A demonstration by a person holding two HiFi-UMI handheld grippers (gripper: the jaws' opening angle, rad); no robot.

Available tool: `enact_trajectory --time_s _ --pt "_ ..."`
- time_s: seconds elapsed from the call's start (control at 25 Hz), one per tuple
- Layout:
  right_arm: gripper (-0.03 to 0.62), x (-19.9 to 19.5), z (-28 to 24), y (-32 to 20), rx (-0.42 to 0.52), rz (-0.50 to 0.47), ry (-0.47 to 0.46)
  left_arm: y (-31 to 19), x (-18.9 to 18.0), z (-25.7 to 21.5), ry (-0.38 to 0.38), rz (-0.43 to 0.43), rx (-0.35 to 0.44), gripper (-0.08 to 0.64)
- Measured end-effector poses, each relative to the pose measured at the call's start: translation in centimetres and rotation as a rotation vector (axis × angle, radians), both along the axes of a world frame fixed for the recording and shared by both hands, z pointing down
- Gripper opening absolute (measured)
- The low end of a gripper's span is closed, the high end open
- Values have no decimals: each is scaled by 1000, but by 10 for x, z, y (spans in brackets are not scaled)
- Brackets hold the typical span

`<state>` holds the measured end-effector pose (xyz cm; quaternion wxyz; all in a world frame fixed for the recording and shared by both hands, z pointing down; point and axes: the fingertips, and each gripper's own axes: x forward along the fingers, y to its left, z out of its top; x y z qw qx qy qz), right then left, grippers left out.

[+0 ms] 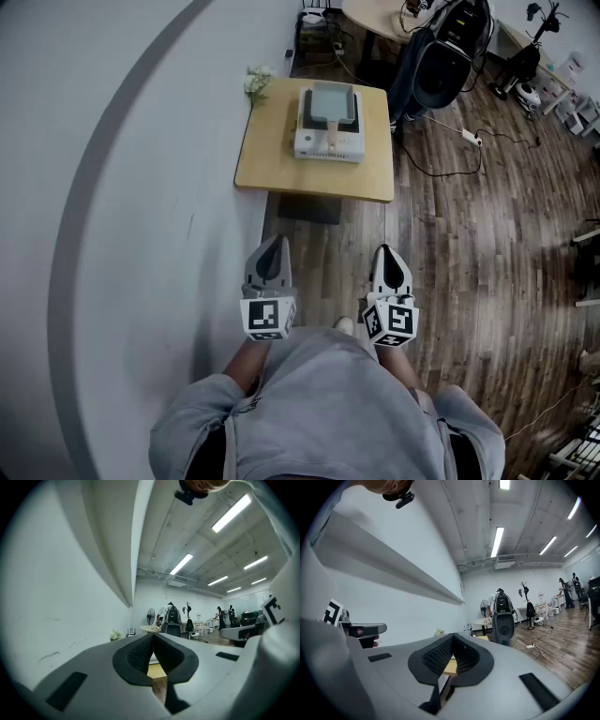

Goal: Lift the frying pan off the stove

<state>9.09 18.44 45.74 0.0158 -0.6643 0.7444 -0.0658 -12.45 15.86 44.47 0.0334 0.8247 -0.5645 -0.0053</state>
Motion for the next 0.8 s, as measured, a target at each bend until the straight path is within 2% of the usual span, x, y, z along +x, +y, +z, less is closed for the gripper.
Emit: enact_trajectory --time_s 0.48,0.8 --pt "-2 2 4 0 -3 3 -6 -1 4 2 -5 4 -3 3" --pt "-2 26 14 0 -19 3 -22 -4 28 4 -8 12 -1 3"
